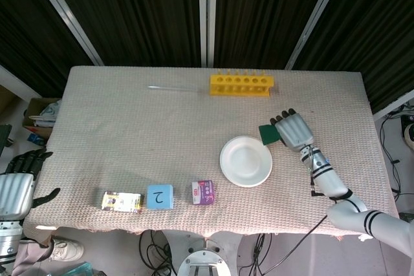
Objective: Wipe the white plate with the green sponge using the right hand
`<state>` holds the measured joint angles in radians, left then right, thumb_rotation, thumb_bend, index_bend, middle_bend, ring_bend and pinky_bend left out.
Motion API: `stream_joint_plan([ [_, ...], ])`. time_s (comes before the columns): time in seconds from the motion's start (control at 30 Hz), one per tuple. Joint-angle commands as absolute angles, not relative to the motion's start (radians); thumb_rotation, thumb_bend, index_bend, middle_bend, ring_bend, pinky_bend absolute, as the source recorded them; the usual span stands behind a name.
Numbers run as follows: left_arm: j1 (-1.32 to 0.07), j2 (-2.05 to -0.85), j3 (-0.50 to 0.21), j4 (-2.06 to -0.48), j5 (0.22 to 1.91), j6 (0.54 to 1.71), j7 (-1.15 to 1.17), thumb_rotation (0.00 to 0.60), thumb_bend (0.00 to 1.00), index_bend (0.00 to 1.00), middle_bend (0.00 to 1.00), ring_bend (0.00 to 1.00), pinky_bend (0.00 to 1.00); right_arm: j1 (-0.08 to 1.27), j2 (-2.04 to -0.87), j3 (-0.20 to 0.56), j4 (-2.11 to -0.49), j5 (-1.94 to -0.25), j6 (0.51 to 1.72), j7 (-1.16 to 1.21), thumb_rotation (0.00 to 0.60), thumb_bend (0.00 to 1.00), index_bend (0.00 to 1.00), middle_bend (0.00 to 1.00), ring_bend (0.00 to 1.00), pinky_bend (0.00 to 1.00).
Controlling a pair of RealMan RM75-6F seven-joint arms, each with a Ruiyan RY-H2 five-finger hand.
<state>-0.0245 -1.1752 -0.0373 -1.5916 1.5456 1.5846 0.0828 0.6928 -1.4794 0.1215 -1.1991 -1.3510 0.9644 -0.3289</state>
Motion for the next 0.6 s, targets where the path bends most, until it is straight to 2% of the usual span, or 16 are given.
stream_joint_plan([
  [0.03,-0.024,-1.175,-0.037,-1.595,1.545,1.584,0.084,0.6,0.01,0.22,0.18,0.17,0.19,0.71,-1.538,0.158,-1.135,-1.285,0.909,-0.283,0.6,0.47,0.6,0.46,0.32,0.29],
  [0.37,-0.028,-1.175,-0.039,-1.595,1.544,1.582,0.086,0.6,0.01,0.22,0.18,0.17,0.19,0.773,-1.672,0.227,-0.981,-1.196,0.855,-0.26,0.6,0.45,0.44,0.38,0.25,0.24],
  [0.47,-0.029,-1.174,-0.039,-1.594,1.545,1.58,0.085,0.6,0.01,0.22,0.18,0.17,0.19,0.794,-1.688,0.242,-0.962,-1.152,0.808,-0.285,0.6,0.39,0.27,0.3,0.19,0.19],
  [0.53,-0.027,-1.173,-0.038,-1.593,1.544,1.581,0.083,0.6,0.01,0.22,0.18,0.17,0.19,0.808,-1.686,0.246,-0.966,-1.116,0.765,-0.314,0.6,0.28,0.09,0.19,0.1,0.14],
  [0.6,-0.026,-1.175,-0.037,-1.591,1.543,1.583,0.081,0.6,0.01,0.22,0.18,0.17,0.19,0.814,-1.681,0.244,-0.976,-1.086,0.734,-0.339,0.6,0.17,0.0,0.08,0.02,0.09],
])
